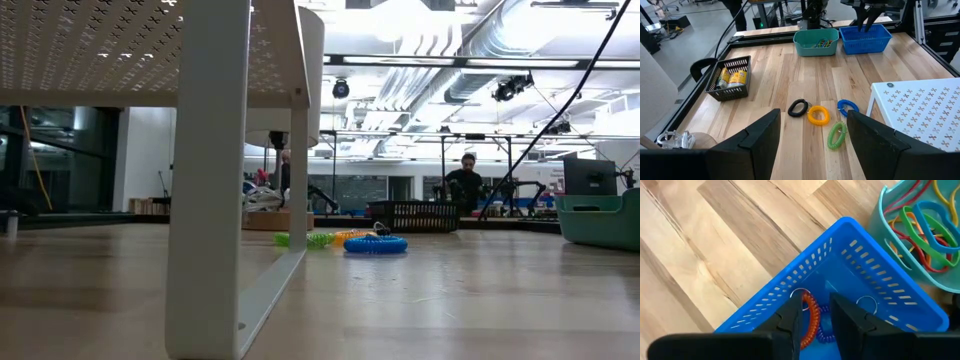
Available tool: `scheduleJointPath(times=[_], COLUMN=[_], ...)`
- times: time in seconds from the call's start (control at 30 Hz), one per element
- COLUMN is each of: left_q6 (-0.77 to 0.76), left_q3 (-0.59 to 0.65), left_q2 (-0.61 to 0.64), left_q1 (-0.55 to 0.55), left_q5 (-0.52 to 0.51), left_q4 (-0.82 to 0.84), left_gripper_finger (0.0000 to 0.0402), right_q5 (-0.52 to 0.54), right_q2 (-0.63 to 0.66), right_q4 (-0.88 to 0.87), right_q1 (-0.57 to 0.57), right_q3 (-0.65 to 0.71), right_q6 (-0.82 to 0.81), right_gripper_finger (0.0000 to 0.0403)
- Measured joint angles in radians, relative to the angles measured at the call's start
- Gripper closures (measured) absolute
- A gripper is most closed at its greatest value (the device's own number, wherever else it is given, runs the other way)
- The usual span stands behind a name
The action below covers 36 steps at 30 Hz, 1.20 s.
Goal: Pick & Place Office Desk Supplies
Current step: Put the black spring keychain into the blue bin
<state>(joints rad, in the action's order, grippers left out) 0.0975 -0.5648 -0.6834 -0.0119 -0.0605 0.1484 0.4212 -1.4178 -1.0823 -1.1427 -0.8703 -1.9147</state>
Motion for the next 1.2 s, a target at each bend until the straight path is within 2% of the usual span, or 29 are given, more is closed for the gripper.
scheduleJointPath(times=[0.23, 0.47, 0.93, 1.2], left_q6=[0.000, 0.000, 0.000, 0.000], left_q3=[0.000, 0.000, 0.000, 0.000], left_q2=[0.000, 0.000, 0.000, 0.000], left_q1=[0.000, 0.000, 0.000, 0.000], left_q5=[0.000, 0.000, 0.000, 0.000], left_q4=[0.000, 0.000, 0.000, 0.000], left_gripper_finger=[0.0181, 0.0181, 0.0181, 0.0181], right_q5=[0.059, 0.077, 0.061, -0.053], right_q2=[0.000, 0.000, 0.000, 0.000], right_q4=[0.009, 0.088, 0.328, 0.534], right_q1=[0.012, 0.124, 0.473, 0.723], right_q3=[0.000, 0.000, 0.000, 0.000], right_q6=[0.031, 0.224, 0.826, 1.202], right_gripper_finger=[0.0317, 0.0317, 0.0317, 0.0317])
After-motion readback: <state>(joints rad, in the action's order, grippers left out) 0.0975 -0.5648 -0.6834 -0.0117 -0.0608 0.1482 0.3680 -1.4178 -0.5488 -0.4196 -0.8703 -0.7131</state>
